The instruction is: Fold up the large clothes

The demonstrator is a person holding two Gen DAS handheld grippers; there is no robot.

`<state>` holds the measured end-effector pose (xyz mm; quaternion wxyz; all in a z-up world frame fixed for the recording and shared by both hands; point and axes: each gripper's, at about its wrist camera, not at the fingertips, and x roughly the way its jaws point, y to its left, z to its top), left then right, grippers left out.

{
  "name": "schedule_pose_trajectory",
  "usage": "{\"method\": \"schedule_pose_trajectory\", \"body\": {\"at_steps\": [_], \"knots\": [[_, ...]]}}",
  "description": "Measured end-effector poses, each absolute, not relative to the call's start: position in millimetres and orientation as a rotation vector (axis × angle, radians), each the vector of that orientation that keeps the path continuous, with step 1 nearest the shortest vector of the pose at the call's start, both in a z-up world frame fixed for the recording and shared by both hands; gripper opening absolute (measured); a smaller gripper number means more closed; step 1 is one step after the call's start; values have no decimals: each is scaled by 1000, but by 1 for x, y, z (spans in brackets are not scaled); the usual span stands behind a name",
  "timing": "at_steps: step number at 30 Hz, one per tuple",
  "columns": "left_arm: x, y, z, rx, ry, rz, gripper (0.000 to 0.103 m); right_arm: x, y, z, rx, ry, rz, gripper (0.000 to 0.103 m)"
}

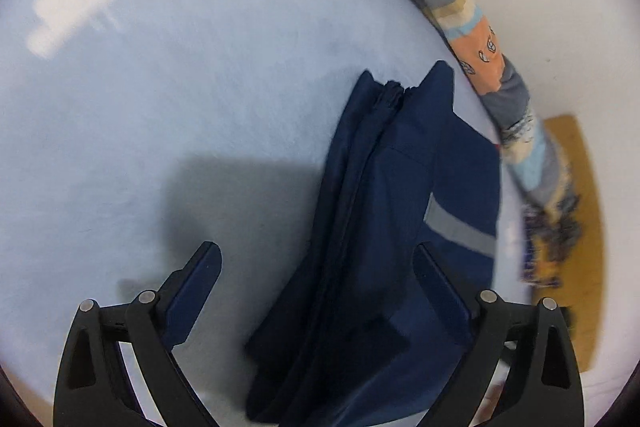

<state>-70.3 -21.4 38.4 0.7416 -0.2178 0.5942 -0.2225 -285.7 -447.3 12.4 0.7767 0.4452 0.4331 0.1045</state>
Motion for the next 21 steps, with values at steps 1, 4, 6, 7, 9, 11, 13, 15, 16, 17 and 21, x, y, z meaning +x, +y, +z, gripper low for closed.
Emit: {"method": "schedule_pose_trajectory", "body": {"at_steps": [1,4,6,7,9,11,13,15,16,17,21], "knots": [[-67,-23,33,-514,1318,-517,96,-280,-445,9,968,939,237,79],[-60,-34,27,-491,1340,-570,96,-269,-439,5,959,950,244,80],[-58,-47,23,-447,1353,-612,96,-264,-439,1,955,958,239,82],[-56,-53,21,-433,1361,-627,96,-260,-439,-2,958,961,236,82],[-56,-63,21,-401,1364,-659,96,-255,-438,-7,973,965,240,82],[-57,-76,18,-429,1384,-735,96,-248,-437,-14,990,969,250,84],[-61,-86,15,-426,1397,-778,96,-238,-435,-18,995,968,268,88],[-66,-101,16,-357,1389,-771,96,-224,-429,-18,983,962,275,99],[-69,-107,18,-356,1376,-791,96,-215,-422,-17,956,958,287,101],[-71,-108,21,-369,1367,-806,96,-210,-417,-15,921,961,292,101],[-91,-117,45,-284,1292,-818,88,-199,-391,0,722,978,274,80]]}}
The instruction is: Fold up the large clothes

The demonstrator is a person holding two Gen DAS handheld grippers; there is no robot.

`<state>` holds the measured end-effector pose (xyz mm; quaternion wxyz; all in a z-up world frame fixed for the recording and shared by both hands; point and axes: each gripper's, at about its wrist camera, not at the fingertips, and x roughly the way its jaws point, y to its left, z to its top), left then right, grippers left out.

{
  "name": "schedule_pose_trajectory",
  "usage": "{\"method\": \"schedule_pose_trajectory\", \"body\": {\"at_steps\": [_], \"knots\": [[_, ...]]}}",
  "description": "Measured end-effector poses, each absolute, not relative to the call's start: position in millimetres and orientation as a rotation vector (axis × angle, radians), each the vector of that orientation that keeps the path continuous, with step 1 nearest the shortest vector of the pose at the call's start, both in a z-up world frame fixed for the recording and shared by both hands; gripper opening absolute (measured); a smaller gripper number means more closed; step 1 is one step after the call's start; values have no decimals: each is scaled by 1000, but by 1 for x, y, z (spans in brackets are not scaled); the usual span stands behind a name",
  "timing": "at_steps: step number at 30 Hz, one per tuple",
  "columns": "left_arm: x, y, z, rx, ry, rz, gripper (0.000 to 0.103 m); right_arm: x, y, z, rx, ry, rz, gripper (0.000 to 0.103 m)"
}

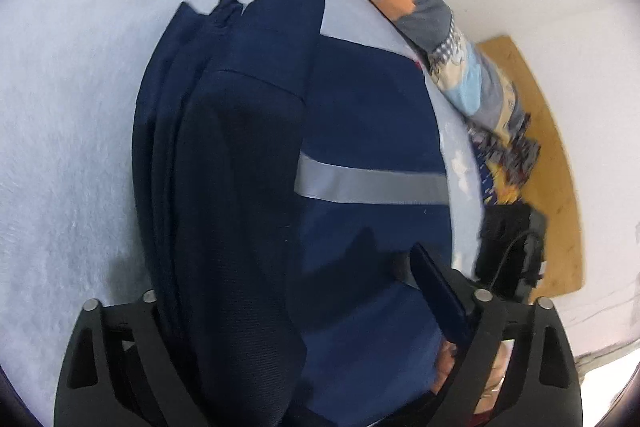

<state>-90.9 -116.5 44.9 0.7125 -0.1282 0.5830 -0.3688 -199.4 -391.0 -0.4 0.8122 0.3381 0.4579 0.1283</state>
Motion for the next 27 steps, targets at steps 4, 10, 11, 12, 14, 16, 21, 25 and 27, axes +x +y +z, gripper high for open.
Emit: {"method": "schedule_pose_trajectory", "body": {"at_steps": [4,10,11,12,14,16,21,25,27], "knots": [[-112,-131,69,-154,1219,-798,77,-209,-382,28,543,970,219,55],[-146,-146,100,-189,1162,-883,67,-246,-383,78,432,885,183,46],[-153,-151,104,-188,1156,-905,67,-255,-389,85,424,876,167,46],[-159,-155,106,-184,1149,-922,67,-264,-394,90,419,868,158,46],[-174,-170,110,-165,1136,-961,65,-286,-412,99,421,858,144,46],[-186,-185,110,-151,1137,-994,62,-299,-427,101,424,854,124,46],[-197,-219,79,-16,1206,-903,61,-329,-474,63,461,939,-1,54],[-190,-209,71,63,1196,-762,61,-339,-520,21,669,1069,-96,68],[-192,-202,88,99,1112,-729,62,-353,-537,34,738,1038,-133,68]]}}
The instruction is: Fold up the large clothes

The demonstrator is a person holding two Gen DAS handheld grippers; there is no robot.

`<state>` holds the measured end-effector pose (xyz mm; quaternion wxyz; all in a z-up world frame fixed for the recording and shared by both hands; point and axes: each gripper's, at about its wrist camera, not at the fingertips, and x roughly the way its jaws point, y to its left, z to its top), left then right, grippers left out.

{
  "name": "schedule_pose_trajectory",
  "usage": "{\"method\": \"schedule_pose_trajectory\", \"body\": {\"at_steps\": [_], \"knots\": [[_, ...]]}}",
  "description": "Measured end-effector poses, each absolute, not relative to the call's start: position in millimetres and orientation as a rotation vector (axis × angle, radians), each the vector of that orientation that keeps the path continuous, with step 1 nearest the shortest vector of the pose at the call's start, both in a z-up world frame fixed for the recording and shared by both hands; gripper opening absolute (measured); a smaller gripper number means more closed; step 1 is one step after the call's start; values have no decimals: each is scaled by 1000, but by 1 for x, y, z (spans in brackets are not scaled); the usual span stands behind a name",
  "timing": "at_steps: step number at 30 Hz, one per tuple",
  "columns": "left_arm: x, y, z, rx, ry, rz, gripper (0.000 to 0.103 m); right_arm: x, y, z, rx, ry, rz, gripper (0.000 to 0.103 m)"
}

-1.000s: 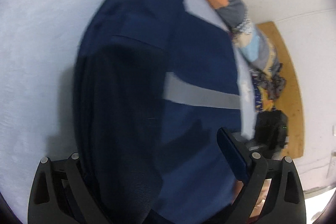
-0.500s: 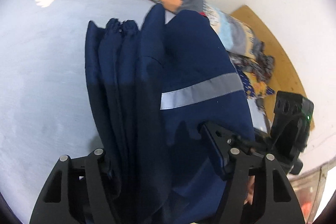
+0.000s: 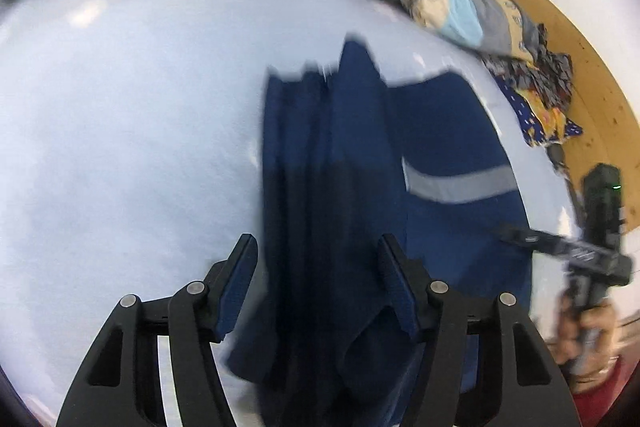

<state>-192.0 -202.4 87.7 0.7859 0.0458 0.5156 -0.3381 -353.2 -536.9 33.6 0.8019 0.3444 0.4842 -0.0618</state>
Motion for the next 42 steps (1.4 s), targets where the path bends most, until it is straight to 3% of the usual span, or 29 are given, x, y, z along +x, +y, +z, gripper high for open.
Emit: {"method": "schedule_pose_trajectory", "body": {"at_steps": [5,7,8,9,15,19,24,28,34,42], "knots": [[-215,-214,127,190,947,-775,63,-389,-523,98,497,909,-265,69],[-228,-239,128,236,933,-825,63,-398,-504,108,471,887,-202,56],[-236,-245,126,263,935,-849,63,-401,-490,106,451,898,-173,41],[-244,-247,121,288,937,-858,63,-396,-478,101,434,916,-172,33],[-240,-264,49,498,1061,-700,63,-386,-465,40,444,1106,-162,33],[-239,-260,76,428,998,-746,63,-382,-482,79,478,994,-151,33],[-214,-270,106,302,927,-757,68,-317,-508,117,373,886,-215,34],[-184,-286,86,271,1014,-723,68,-243,-547,85,405,904,-224,34],[-185,-299,57,407,1038,-622,72,-190,-574,1,503,1081,-194,37],[-208,-275,90,349,964,-686,72,-244,-539,84,395,960,-167,40]]}}
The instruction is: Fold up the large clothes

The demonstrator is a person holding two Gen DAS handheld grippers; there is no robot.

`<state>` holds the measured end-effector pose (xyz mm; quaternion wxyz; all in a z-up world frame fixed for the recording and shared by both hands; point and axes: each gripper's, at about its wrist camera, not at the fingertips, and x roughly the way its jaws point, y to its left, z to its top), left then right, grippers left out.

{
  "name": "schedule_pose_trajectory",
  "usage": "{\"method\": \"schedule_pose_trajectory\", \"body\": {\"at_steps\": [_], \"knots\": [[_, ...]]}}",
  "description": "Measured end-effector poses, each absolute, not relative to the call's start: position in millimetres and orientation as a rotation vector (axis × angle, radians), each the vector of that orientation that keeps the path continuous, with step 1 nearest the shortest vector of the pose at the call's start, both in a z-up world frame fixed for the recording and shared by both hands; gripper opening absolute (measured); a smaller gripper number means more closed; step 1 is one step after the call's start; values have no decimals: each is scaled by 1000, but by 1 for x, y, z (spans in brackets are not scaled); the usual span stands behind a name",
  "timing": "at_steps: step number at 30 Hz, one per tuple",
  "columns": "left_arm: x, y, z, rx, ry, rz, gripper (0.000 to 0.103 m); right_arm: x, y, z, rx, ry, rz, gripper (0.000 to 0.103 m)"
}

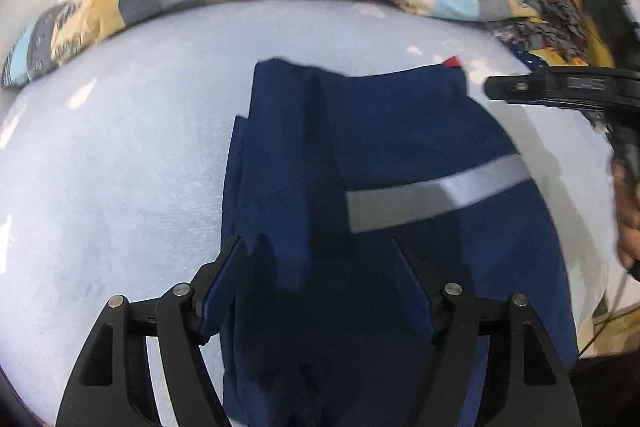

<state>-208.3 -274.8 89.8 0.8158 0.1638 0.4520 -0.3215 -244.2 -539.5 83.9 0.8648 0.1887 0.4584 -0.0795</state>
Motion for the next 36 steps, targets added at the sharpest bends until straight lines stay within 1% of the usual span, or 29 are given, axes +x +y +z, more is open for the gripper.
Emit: {"method": "schedule_pose_trajectory", "body": {"at_steps": [2,4,8,10,12,14,16,17,19,20,24,28,31,36], "knots": [[-226,-268,96,368,940,-705,72,-274,-518,99,370,949,-142,40],[-240,-262,98,380,930,-712,72,-305,-500,103,357,936,-144,43],[-270,-235,94,294,939,-692,72,-376,-460,90,377,943,-110,44],[-280,-225,88,268,932,-657,74,-402,-442,82,360,933,-106,44],[-288,-219,76,292,945,-617,74,-419,-427,64,342,980,-112,44],[-289,-223,56,358,979,-582,76,-419,-417,34,322,1063,-128,47],[-292,-227,49,397,943,-558,78,-411,-410,29,261,1088,-141,51],[-296,-227,51,402,920,-549,78,-408,-410,32,276,1083,-130,57],[-302,-222,56,382,889,-535,78,-412,-415,37,325,1052,-130,56],[-308,-218,62,361,862,-530,78,-419,-416,49,339,994,-125,56],[-327,-208,72,319,791,-519,78,-429,-410,77,269,854,-157,56],[-346,-216,77,342,723,-535,78,-424,-417,64,318,916,-204,56],[-353,-225,71,385,716,-551,83,-420,-422,53,355,972,-207,56],[-346,-232,56,420,745,-544,84,-416,-421,41,393,1011,-186,63]]}}
